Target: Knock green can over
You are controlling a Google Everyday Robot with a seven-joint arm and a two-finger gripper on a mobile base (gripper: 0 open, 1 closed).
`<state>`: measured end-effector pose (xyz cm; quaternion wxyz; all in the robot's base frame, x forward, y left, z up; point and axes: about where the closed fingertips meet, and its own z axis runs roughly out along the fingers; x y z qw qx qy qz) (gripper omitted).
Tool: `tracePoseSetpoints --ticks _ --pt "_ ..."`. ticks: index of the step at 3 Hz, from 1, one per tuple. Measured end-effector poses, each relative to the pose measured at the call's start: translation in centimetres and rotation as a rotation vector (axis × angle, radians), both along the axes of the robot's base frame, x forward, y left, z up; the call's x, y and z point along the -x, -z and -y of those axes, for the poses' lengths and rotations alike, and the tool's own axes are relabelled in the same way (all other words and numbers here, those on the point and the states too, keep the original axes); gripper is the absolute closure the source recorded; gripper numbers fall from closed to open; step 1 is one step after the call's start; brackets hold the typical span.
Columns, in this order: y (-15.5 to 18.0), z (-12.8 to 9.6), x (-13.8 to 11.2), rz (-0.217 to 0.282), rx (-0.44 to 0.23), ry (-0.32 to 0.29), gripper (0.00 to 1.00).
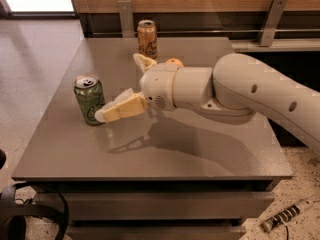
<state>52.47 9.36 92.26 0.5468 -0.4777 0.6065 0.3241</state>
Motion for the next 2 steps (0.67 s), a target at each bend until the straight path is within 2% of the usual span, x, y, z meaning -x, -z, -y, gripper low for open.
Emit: tracePoseSetpoints --ticks 1,2 --pt "2.3 -2.6 -0.7 -0.033 -0.008 -0.015 0.00" --pt "4.7 -3.8 -1.4 -0.068 -0.036 -0.002 0.02"
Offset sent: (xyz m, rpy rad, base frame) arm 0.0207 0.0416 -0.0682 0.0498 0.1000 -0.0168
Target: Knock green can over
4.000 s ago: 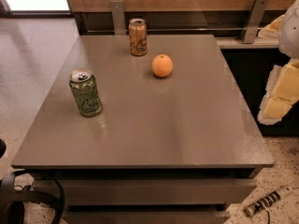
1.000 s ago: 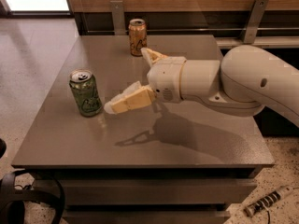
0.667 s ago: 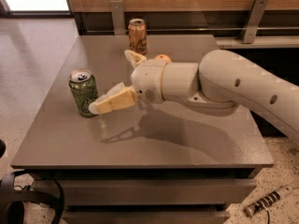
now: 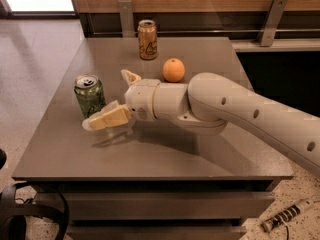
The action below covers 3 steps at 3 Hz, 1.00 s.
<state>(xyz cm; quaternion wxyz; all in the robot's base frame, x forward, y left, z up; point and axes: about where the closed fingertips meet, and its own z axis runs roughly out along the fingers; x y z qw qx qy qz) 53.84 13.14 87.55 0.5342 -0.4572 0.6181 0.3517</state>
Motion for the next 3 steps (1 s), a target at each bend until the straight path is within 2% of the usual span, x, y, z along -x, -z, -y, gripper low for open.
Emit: tracePoseSetpoints --ticks 1,2,3 --pt "1.52 -1.55 -0.19 -0.009 -0.041 -0.019 0.31" --pt "1.26 -1.67 -0.03 -0.006 -0.037 -0.022 0.62" --pt "1.22 -1.85 0.06 -0.006 -0.037 -0.025 0.87"
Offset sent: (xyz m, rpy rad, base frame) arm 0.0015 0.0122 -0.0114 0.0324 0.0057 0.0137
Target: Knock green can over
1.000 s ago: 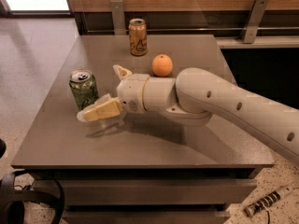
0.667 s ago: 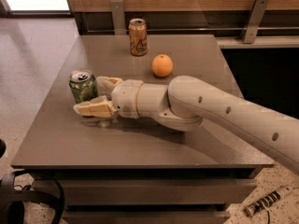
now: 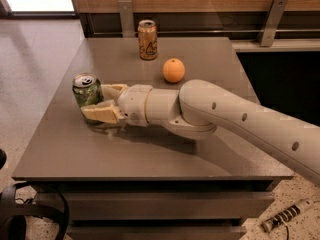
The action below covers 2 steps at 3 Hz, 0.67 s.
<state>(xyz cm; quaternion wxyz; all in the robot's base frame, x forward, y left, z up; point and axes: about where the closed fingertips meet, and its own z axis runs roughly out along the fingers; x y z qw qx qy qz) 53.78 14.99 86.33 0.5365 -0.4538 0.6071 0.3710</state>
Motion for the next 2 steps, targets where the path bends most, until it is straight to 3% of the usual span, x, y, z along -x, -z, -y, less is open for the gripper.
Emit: tracePoseSetpoints --ticks 1,2 --pt "-0.06 -0.18 0.10 0.001 0.000 -0.003 1.00" --pt "-0.21 -0.10 0.11 0.000 0.010 -0.003 1.00"
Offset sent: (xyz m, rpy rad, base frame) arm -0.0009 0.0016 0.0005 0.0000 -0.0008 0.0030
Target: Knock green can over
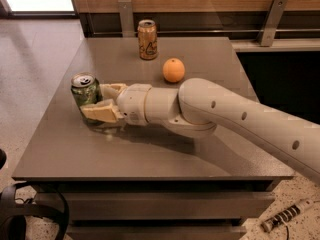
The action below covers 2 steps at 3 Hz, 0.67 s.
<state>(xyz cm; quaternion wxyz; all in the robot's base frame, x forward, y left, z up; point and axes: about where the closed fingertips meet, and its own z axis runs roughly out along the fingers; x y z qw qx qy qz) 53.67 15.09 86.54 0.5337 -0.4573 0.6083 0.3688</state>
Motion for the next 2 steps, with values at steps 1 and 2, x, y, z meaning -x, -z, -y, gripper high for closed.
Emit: tracePoseSetpoints --ticks 1,2 --pt "-1.3 0.7 0.1 -0.006 0.081 0.004 1.00" --pt "-3.0 1.7 0.3 -0.017 0.190 0.014 1.00"
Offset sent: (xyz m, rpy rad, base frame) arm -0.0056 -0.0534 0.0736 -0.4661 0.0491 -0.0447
